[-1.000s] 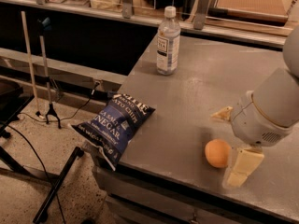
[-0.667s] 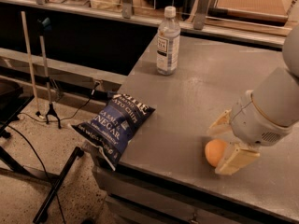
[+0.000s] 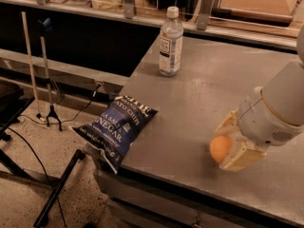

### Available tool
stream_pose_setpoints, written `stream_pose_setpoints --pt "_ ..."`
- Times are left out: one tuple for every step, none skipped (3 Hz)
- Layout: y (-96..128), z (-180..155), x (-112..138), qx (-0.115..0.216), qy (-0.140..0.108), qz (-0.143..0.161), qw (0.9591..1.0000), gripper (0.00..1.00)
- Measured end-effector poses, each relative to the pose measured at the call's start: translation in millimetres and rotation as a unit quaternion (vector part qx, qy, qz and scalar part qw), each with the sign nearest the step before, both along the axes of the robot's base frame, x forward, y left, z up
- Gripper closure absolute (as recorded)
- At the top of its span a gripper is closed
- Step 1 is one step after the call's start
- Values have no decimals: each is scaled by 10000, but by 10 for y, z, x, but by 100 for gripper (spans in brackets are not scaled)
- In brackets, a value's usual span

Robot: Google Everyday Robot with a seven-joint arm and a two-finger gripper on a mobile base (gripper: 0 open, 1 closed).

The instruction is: Pick orange

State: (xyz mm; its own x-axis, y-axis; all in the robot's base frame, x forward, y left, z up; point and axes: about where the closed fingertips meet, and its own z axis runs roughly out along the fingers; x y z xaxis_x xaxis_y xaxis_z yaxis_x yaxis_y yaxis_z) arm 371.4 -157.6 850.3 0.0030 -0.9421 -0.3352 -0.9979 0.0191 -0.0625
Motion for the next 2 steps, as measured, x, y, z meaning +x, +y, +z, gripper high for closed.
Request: stream_pose_setpoints --pt "-69 393 28 93 -319 7 9994 100" --pt "-69 394 28 93 -319 7 9994 100"
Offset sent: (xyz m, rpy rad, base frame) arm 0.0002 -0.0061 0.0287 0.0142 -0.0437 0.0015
